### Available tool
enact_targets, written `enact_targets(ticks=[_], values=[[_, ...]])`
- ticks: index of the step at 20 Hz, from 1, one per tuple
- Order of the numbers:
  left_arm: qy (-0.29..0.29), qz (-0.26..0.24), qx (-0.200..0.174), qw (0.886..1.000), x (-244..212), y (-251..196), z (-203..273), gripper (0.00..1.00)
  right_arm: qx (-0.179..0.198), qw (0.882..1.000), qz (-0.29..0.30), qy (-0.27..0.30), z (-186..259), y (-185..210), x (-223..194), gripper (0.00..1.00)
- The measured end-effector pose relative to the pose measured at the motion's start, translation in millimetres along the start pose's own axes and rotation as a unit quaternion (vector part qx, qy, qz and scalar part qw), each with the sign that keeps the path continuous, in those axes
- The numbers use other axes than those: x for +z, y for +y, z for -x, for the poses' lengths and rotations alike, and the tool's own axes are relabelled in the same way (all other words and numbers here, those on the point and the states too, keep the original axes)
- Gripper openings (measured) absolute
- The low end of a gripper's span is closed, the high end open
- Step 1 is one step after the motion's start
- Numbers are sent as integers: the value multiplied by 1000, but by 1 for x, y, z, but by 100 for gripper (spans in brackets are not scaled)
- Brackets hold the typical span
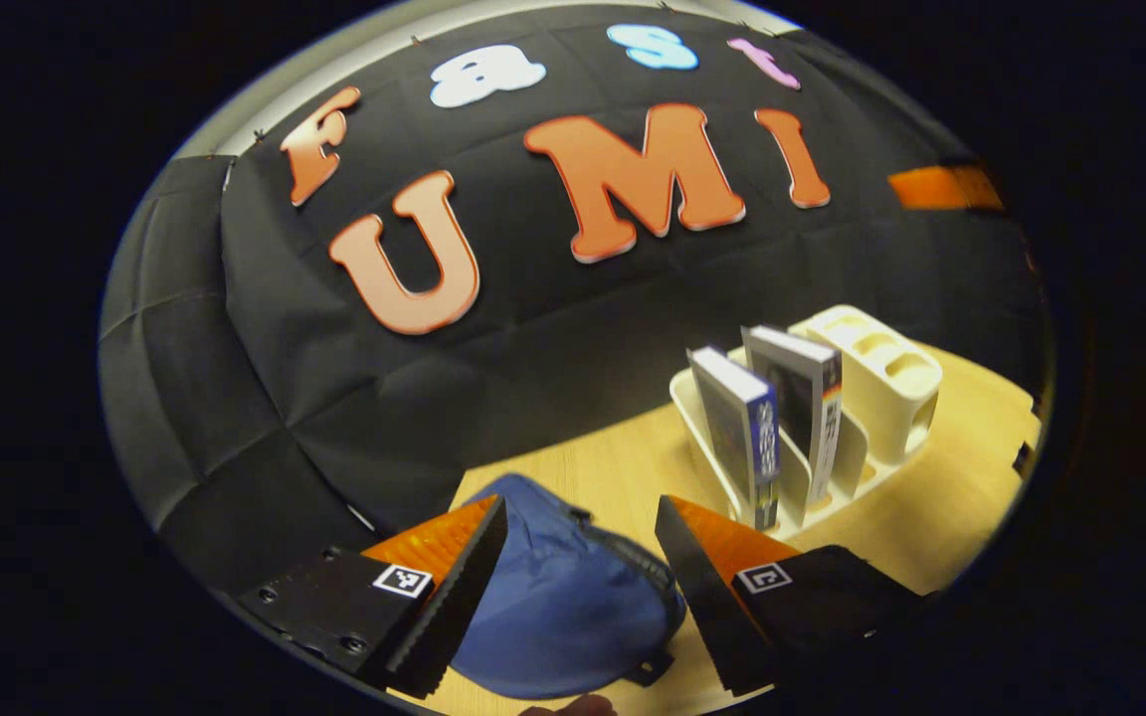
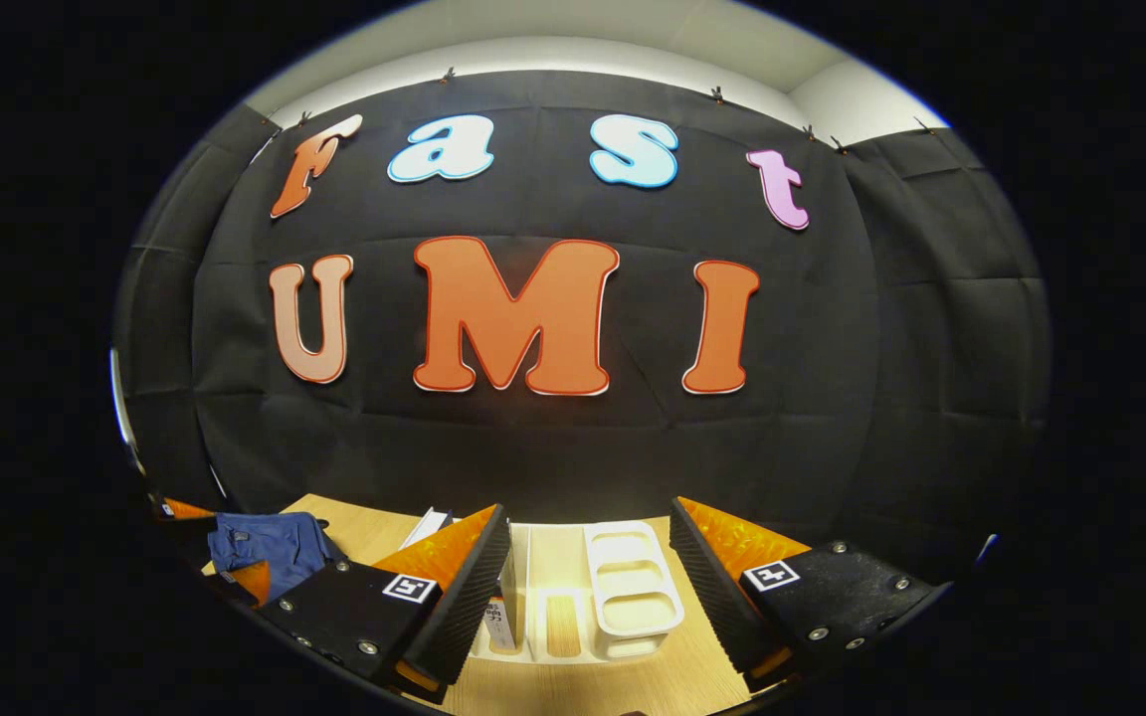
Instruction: Open the schoolbag, grab two books from the bookshelf and put them into the schoolbag.
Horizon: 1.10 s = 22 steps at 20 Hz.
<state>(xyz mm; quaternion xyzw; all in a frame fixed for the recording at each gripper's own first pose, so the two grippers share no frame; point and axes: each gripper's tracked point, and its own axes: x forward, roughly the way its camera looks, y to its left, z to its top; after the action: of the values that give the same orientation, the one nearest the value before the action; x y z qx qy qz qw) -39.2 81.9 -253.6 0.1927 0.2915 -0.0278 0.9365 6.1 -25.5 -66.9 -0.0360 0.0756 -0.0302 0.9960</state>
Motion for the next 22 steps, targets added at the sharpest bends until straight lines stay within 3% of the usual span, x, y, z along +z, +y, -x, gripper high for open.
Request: enact_targets(ticks=[4, 8, 11, 19, 22], values=[[72, -39, 4, 997, -73, -10, -8, 96, -18, 1000, 6, 5, 1, -13, -8, 96], [90, -143, 22, 985, -125, -23, -16, 96, -27, 999, 7, 24, 1, -21, -21, 96], [101, -206, 12, 973, -149, -36, -15, 95, -32, 999, 12, 32, 3, -24, -28, 96], [178, -248, 11, 952, -204, -24, -35, 95, -34, 998, 19, 40, 3, -24, -34, 96], [176, -262, 24, 949, -209, -21, -37, 92, -33, 998, 19, 39, 5, -25, -34, 96]])
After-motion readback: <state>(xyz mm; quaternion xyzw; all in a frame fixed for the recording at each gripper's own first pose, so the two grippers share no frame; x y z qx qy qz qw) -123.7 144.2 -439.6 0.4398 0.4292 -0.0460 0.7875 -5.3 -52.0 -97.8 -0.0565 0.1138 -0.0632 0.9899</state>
